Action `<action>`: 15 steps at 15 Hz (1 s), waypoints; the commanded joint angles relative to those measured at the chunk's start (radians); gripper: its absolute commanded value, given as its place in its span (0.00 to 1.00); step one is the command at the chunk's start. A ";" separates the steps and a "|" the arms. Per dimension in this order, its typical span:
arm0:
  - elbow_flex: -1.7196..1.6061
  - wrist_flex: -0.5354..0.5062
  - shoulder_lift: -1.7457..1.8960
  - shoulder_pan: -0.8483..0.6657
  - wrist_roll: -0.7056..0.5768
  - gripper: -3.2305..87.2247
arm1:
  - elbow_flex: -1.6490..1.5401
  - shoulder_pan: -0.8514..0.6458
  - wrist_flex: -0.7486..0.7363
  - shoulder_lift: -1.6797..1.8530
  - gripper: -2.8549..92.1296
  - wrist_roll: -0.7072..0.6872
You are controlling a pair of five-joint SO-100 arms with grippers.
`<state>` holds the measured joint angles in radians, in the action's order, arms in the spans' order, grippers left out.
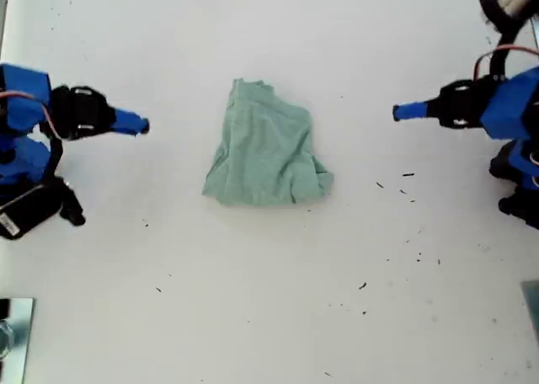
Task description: Fold t shirt
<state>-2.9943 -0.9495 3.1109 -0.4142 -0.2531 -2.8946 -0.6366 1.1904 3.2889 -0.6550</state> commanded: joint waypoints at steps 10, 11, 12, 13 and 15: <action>-0.249 -0.081 0.492 0.209 0.121 0.16 | -0.216 0.087 0.132 0.213 0.17 0.043; -0.249 -0.081 0.492 0.209 0.121 0.16 | -0.216 0.087 0.133 0.213 0.16 0.021; -0.249 -0.081 0.492 0.209 0.121 0.16 | -0.216 0.089 0.133 0.213 0.16 -0.002; -0.249 -0.081 0.492 0.209 0.121 0.16 | -0.216 0.087 0.133 0.213 0.16 -0.018; -0.249 -0.081 0.492 0.209 0.121 0.16 | -0.216 0.087 0.133 0.213 0.16 -0.018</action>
